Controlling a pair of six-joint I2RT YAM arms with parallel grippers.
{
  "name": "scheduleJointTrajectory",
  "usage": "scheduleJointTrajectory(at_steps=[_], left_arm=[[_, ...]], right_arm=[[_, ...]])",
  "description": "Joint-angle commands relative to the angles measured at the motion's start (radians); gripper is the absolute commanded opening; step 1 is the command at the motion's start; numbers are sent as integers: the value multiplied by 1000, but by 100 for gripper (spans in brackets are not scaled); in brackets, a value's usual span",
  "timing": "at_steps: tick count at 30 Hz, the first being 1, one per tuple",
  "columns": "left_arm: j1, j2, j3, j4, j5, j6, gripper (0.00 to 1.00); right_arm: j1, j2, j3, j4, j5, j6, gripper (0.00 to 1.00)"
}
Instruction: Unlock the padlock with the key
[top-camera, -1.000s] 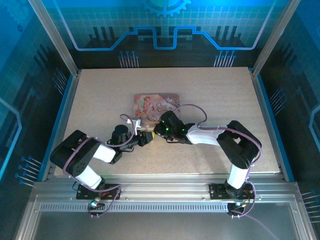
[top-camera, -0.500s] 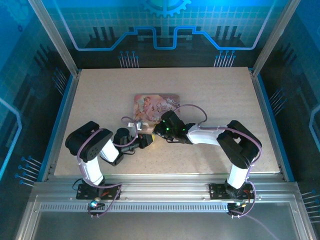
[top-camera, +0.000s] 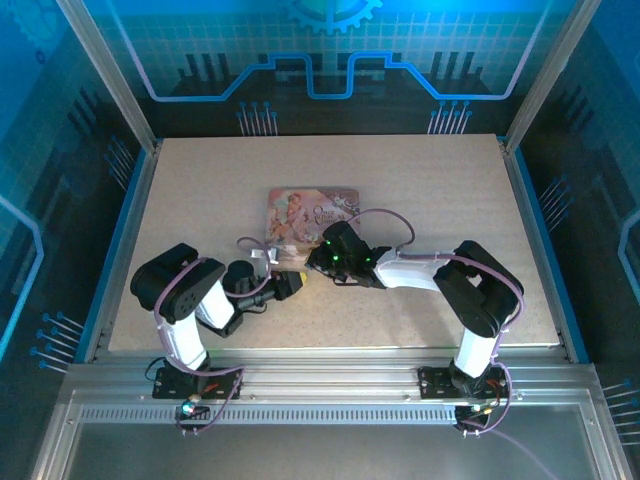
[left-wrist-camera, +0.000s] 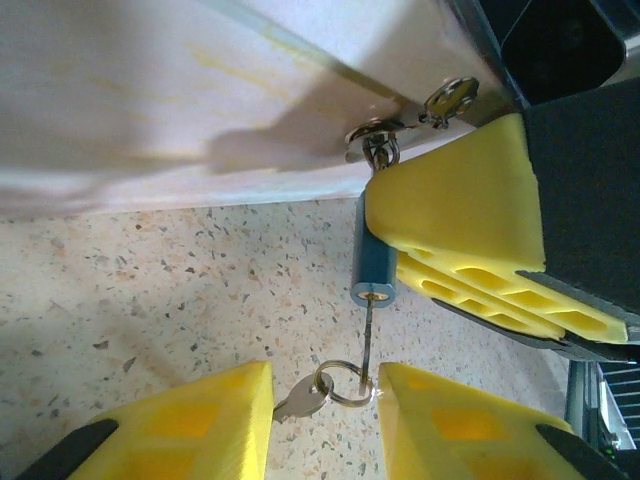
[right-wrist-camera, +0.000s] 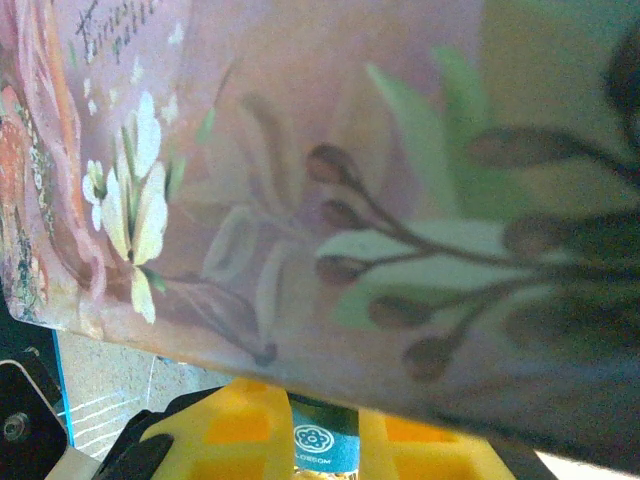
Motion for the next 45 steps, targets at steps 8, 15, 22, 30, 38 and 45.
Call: scheduleJointTrajectory(at_steps=[8, 15, 22, 30, 38, 45], left_arm=[[10, 39, 38, 46, 74, -35, 26], [9, 48, 58, 46, 93, -42, 14], [10, 46, 48, 46, 97, -36, 0], [10, 28, 41, 46, 93, -31, 0], [3, 27, 41, 46, 88, -34, 0], [-1, 8, 43, 46, 91, -44, 0]], right_arm=[[-4, 27, -44, -130, -49, 24, 0], [-4, 33, -44, -123, -52, 29, 0], [-5, 31, -44, -119, -51, 35, 0], [-4, 24, -76, -101, -49, 51, 54], [2, 43, -56, -118, -53, 38, 61], [17, 80, -5, -123, -68, 35, 54]])
